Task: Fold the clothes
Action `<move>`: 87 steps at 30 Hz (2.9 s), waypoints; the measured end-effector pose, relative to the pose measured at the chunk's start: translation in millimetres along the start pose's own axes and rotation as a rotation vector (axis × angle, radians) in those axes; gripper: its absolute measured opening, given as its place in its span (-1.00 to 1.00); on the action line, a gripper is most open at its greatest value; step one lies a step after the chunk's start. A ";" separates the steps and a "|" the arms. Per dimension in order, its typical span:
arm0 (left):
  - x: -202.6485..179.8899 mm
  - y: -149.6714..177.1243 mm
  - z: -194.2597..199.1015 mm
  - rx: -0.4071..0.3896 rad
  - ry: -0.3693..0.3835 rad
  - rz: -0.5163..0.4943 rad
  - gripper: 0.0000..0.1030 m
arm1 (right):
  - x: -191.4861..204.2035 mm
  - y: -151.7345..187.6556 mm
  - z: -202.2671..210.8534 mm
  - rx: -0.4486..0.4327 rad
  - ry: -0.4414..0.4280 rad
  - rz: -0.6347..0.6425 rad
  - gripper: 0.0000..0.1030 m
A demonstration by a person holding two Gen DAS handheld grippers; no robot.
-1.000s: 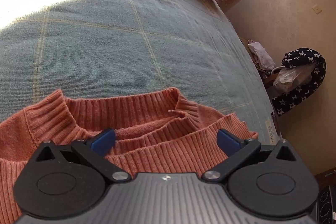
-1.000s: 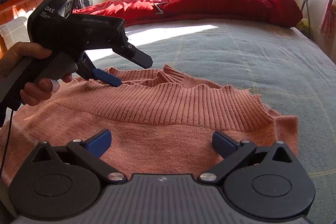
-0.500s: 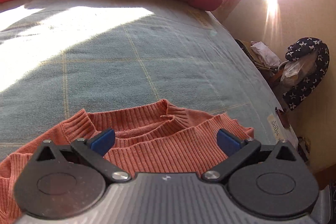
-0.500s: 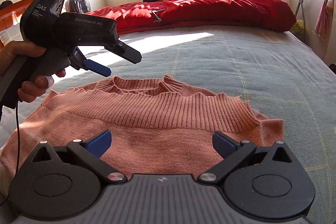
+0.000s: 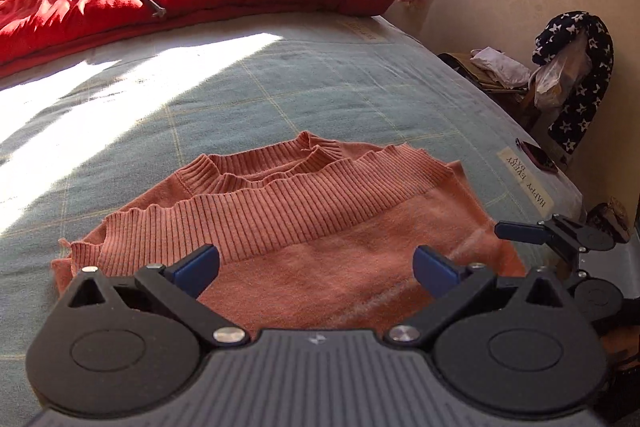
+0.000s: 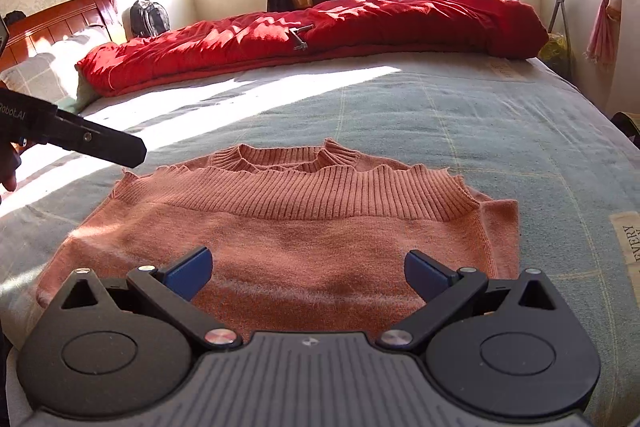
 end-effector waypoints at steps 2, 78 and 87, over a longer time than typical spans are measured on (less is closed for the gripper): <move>-1.5 16.9 -7.9 0.015 -0.013 -0.002 0.98 | 0.9 3.6 4.5 0.003 0.007 -0.004 1.00; 186.2 67.3 -89.4 0.084 0.358 0.738 0.99 | 0.6 39.1 -20.2 0.033 -0.062 0.068 1.00; 155.0 85.3 -69.4 0.095 0.418 0.609 0.98 | 7.0 39.2 -20.3 0.049 -0.058 0.097 1.00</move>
Point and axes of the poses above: each gripper's, at about its wrist camera, not at the fingertips, and z roughly against the way its jaws point, x to its left, y to its underside, the point moved 10 cm from there along -z, roughly the way its jaws point, and after that the axes turned 10 degrees about -y, right-handed, at the moved point
